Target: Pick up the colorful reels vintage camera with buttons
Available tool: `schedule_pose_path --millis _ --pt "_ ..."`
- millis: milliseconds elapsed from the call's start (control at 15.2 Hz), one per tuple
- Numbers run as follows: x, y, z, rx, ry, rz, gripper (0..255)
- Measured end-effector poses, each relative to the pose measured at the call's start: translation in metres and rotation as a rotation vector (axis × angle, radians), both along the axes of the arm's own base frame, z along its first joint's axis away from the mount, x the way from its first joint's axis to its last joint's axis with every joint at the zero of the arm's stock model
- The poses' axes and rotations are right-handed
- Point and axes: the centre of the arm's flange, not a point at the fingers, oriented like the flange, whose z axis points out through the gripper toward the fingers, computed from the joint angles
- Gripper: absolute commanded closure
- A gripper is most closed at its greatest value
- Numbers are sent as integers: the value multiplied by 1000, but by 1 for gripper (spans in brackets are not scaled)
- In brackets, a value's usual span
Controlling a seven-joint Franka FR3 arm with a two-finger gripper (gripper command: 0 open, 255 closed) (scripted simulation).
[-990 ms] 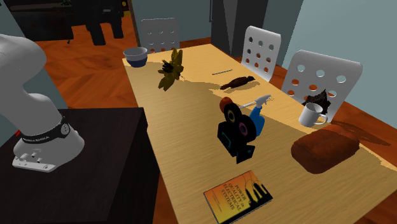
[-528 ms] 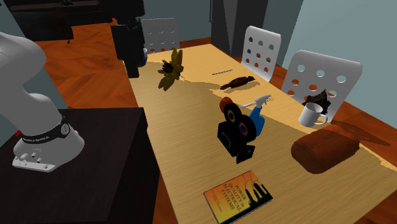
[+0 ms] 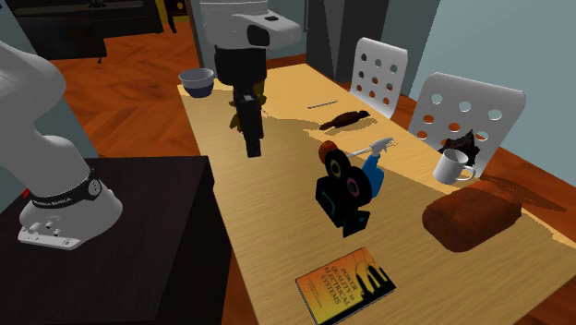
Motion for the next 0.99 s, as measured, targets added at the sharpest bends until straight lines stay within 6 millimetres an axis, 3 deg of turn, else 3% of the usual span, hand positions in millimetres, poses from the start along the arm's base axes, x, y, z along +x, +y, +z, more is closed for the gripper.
schedule_pose_path --millis 660,990 --pt "95 -8 -94 46 34 199 0" --pt "139 -2 -142 68 51 298 0"
